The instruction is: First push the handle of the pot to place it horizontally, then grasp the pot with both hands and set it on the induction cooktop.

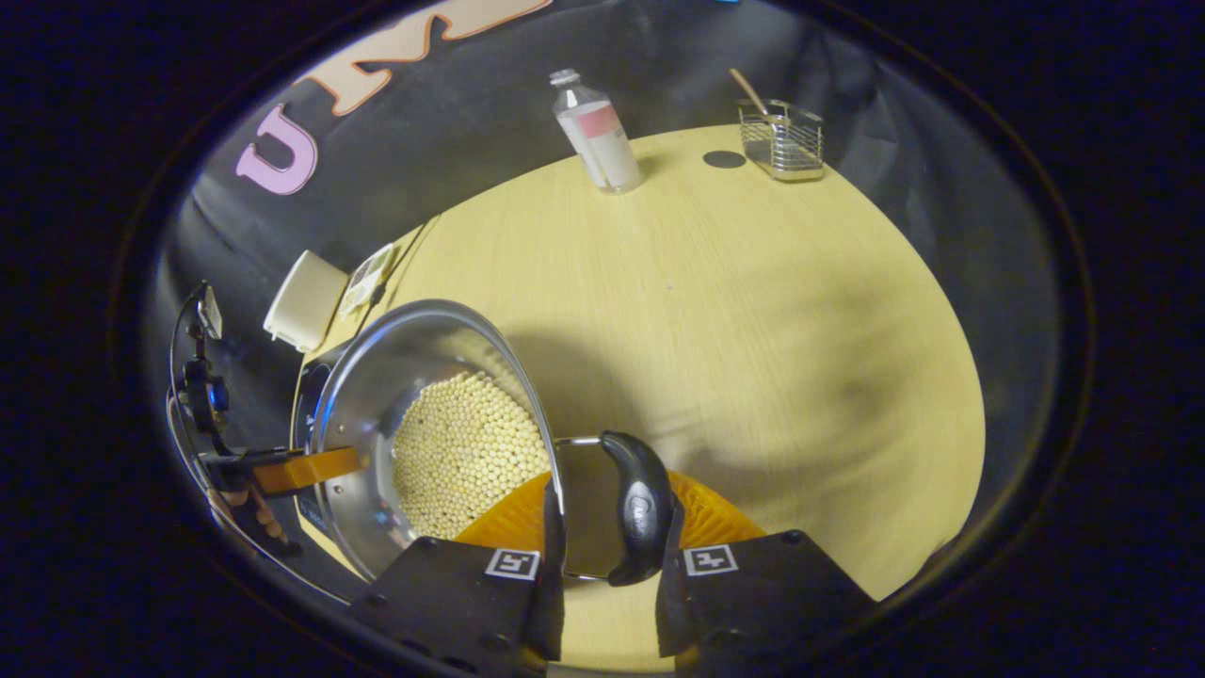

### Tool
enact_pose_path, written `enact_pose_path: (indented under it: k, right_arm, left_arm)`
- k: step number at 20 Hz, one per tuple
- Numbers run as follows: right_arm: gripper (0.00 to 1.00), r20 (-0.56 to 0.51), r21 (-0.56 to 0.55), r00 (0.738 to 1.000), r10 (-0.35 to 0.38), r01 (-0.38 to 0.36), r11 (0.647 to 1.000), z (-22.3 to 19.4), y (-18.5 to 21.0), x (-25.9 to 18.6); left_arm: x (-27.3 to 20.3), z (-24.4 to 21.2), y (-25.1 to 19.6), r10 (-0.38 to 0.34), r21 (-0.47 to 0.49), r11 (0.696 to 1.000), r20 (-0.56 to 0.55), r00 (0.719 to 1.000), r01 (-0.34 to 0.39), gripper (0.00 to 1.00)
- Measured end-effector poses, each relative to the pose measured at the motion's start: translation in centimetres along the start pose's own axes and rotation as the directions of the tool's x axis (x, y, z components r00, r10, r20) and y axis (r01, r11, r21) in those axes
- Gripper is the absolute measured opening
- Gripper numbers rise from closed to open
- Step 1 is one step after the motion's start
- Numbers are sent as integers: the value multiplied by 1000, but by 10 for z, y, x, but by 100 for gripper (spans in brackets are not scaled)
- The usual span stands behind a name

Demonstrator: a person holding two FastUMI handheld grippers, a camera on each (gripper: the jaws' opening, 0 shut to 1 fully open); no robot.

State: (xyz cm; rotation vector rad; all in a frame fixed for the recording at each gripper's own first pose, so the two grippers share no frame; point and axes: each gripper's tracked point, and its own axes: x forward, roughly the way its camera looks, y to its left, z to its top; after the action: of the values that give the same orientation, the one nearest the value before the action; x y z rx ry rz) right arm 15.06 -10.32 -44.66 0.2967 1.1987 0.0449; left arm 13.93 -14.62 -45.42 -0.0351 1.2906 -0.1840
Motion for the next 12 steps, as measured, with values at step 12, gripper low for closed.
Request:
enact_pose_path:
  k: [12]
  right_arm:
    - [41,26,19,1000,-14,14,1000,-25,102,-7]
  left_arm:
    - [-45,14,94,-3,37,999,27,1000,2,54]
